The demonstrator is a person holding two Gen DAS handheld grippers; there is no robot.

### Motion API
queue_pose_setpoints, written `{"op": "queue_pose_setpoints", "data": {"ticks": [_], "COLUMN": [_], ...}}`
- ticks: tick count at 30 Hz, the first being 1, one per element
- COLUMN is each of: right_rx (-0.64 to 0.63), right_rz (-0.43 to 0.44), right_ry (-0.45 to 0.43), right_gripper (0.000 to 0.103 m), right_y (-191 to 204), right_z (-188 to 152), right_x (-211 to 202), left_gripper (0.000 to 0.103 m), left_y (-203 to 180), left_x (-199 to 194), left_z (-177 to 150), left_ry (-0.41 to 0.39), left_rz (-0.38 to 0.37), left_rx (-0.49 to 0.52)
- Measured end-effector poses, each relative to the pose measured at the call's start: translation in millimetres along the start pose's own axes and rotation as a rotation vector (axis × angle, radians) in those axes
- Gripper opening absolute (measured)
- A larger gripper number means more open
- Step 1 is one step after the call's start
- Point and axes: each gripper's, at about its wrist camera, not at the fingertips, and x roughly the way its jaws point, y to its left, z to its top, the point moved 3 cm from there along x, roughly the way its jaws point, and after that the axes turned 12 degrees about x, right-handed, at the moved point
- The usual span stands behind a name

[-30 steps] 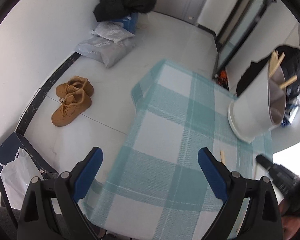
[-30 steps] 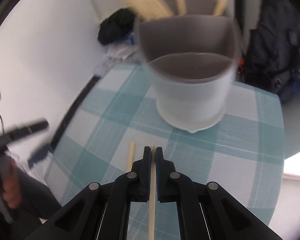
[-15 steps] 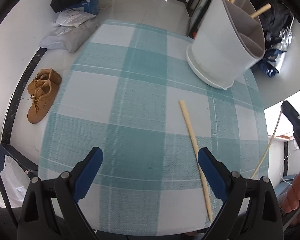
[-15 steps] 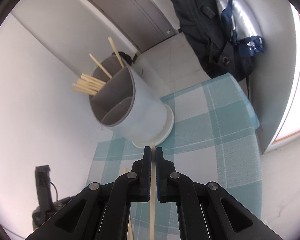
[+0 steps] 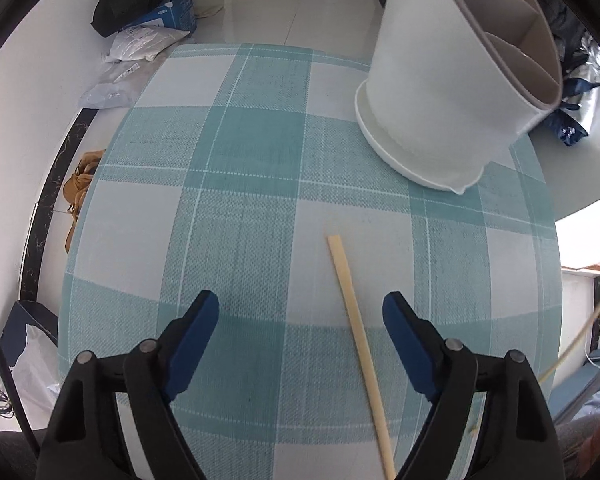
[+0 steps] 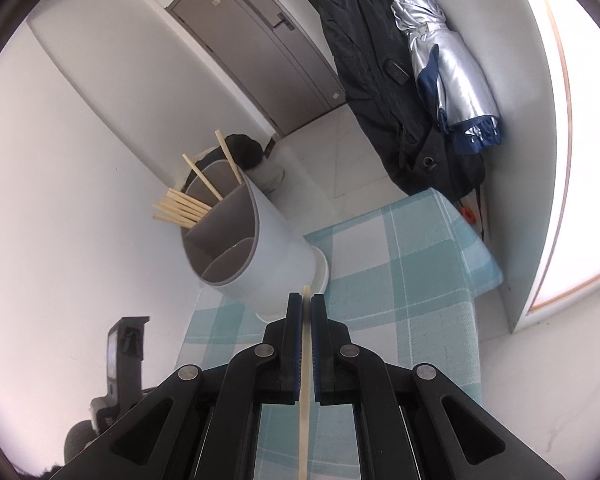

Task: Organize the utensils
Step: 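Pinch one chopstick with the right gripper while the left gripper grasps the other, then carry both chopsticks over the caddy and lower them into its compartments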

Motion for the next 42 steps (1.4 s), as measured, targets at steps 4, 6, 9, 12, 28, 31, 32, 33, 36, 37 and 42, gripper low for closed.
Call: {"op": "queue_pose_setpoints", "data": {"ticks": [4,6,9,12,28,31,32,33,36,37,42], "right_rx": [0.01,0.014,0.001,-0.004,-0.021,-0.043,-0.054,-0.07,-0.115,-0.125,-0.165], "right_rz": [0.023,0.037,0.039,0.033,0.033,0.031,0.029,0.026,0.024,0.025,0.04], "right_ry": [-0.005,-0.007,-0.016,-0.023,-0.029,-0.033,-0.036,-0.038,-0.047,-0.049,-0.062], "right_gripper": [0.003,0.003,0.003,0.003,0.003,0.003,0.003,0.003,0.003,0.003,0.003], "right_y": [-1.3,-1.5,-0.5,-1.0,3.8,9.2,11.6,14.7,24.7,27.2,41.2], "right_z": [2.9,3.6,4.4,6.4,5.3,1.5,-0.1,-2.3,-8.8,-10.0,-20.9], "right_x": [-3.9,-6.3,-9.4,-9.7,-11.1,-13.1,-14.0,-14.9,-17.7,-18.5,-22.3], "left_gripper": [0.061,0.057,0.04,0.023,0.002,0.002,0.002,0.002,0.002,0.002,0.002], "left_y": [1.7,-2.2,-5.8,-10.0,-22.9,-27.1,-28.1,-29.1,-32.5,-33.3,-33.3], "left_x": [4.8,6.2,7.0,6.8,-16.5,-36.6,-44.6,-53.7,-78.4,-81.9,-110.3], "left_z": [4.0,6.4,9.7,11.8,19.2,18.1,17.3,16.0,12.4,13.3,10.8], "left_ry": [0.016,0.026,0.032,0.035,-0.08,-0.161,-0.189,-0.219,-0.3,-0.32,-0.438], "left_rz": [0.008,0.044,0.076,0.081,0.028,-0.004,-0.012,-0.027,-0.08,-0.083,-0.1], "left_rx": [-0.018,-0.011,0.004,0.01,-0.005,-0.004,-0.005,-0.006,0.014,0.025,0.082]}}
